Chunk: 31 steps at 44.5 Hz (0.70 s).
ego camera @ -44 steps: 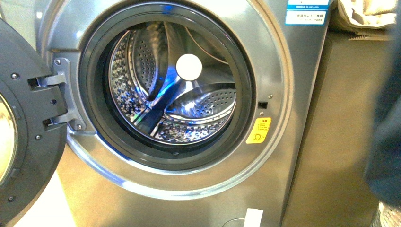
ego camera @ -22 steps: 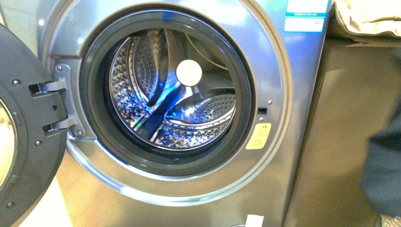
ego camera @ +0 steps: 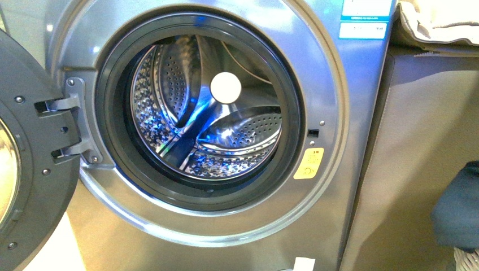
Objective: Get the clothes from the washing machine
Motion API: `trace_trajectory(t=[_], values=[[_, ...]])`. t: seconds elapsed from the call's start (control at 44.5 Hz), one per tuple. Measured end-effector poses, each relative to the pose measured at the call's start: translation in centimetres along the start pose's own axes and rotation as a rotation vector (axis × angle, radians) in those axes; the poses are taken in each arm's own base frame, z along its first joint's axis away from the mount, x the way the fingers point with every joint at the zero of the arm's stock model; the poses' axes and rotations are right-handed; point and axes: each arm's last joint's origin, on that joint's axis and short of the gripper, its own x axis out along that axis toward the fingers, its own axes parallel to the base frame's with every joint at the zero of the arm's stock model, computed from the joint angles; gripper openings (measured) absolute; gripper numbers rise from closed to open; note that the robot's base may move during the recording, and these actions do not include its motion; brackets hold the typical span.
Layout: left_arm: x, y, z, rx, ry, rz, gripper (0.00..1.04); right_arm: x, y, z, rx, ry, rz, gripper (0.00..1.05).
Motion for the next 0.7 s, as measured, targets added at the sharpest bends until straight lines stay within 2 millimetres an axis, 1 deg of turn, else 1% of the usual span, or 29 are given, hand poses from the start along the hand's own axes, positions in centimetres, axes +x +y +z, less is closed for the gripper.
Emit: trace_trajectory(t=[0.112,0.225,0.292,0.315,0.36,0.427,0.495,0.517,0.697], values=[[0.0,0.0,0.1,0.000,-0.002,0.000,0.98,0.0,-2.9,-4.3,0.066,0.163,0.041,0.03],[-0.1,0.0,0.1,0.001,-0.003,0.002,0.98,-0.3,-7.2,-7.6,0.121,0.255,-0.071,0.03],[-0.1,0.0,0.2,0.001,-0.004,0.000,0.98,0.0,-8.9,-9.1,0.141,0.286,-0.115,0.03],[-0.1,0.0,0.2,0.001,-0.004,0.000,0.98,0.2,-9.5,-9.8,0.146,0.299,-0.125,0.03],[-0.1,0.0,0.2,0.001,-0.004,0.000,0.98,0.3,-10.0,-11.0,0.158,0.322,-0.128,0.03],[-0.1,0.0,0.2,0.001,-0.005,-0.001,0.98,0.1,-10.1,-13.0,0.171,0.365,-0.119,0.03],[-0.1,0.0,0.2,0.001,-0.005,-0.001,0.98,-0.2,-9.8,-15.2,0.190,0.414,-0.109,0.03],[-0.1,0.0,0.2,0.001,-0.005,0.000,0.98,-0.4,-9.7,-16.3,0.200,0.440,-0.105,0.03],[-0.1,0.0,0.2,0.001,-0.005,0.002,0.98,-0.3,-9.3,-21.3,0.226,0.549,-0.110,0.03]])
